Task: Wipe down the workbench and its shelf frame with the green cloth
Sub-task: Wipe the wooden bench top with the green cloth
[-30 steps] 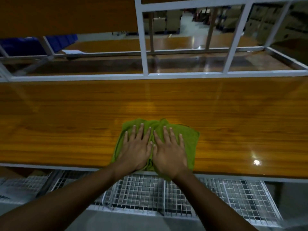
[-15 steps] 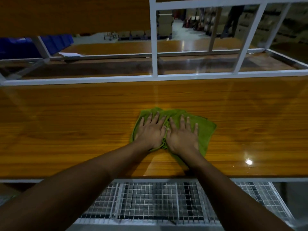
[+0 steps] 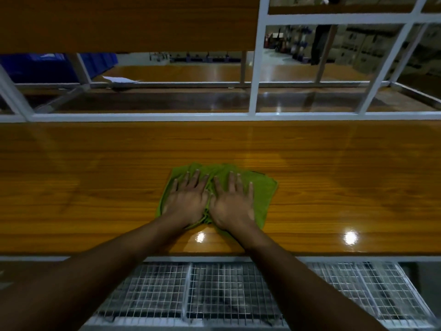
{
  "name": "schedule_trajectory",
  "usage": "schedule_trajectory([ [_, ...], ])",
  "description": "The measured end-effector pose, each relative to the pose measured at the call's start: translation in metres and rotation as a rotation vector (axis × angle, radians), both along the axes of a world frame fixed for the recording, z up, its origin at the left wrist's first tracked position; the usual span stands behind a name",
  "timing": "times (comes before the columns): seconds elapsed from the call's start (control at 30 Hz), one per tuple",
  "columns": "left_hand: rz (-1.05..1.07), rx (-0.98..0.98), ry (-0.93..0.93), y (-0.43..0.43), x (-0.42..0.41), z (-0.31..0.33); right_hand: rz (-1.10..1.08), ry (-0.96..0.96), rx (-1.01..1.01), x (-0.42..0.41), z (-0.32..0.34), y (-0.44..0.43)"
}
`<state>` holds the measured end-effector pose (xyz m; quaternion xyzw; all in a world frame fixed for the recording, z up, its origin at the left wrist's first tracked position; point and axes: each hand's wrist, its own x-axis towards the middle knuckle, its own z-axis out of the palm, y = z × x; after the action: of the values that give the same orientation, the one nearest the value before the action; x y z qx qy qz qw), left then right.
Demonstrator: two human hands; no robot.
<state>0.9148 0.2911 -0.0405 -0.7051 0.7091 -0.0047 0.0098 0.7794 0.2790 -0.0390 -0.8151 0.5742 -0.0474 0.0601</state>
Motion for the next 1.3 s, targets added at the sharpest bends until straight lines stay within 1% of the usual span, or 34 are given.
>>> schedule_trajectory([
  [0.07,0.021,-0.004,-0.021,0.014,0.013,-0.001,0.021,-0.004,-0.012,0.012,-0.001,0.01],
  [0.27,0.058,-0.001,0.04,0.039,0.019,-0.001,0.063,-0.043,-0.012,0.017,0.001,0.035],
  [0.47,0.062,0.011,-0.002,0.049,0.005,0.001,0.088,-0.075,-0.003,0.002,0.001,0.049],
  [0.67,0.075,0.006,0.019,0.052,-0.021,-0.004,0.138,-0.064,0.031,-0.027,0.0,0.051],
  [0.77,0.066,0.008,-0.013,0.044,-0.04,-0.007,0.128,-0.061,0.041,-0.046,-0.001,0.044],
  [1.03,-0.021,0.022,0.032,-0.008,-0.109,0.0,0.015,-0.045,0.006,-0.107,-0.006,-0.001],
  [1.17,-0.073,0.034,0.035,-0.039,-0.109,0.001,-0.056,-0.053,-0.017,-0.105,-0.007,-0.024],
  [1.3,-0.075,0.01,0.092,-0.069,-0.094,0.003,-0.122,-0.055,-0.031,-0.087,-0.007,-0.047],
])
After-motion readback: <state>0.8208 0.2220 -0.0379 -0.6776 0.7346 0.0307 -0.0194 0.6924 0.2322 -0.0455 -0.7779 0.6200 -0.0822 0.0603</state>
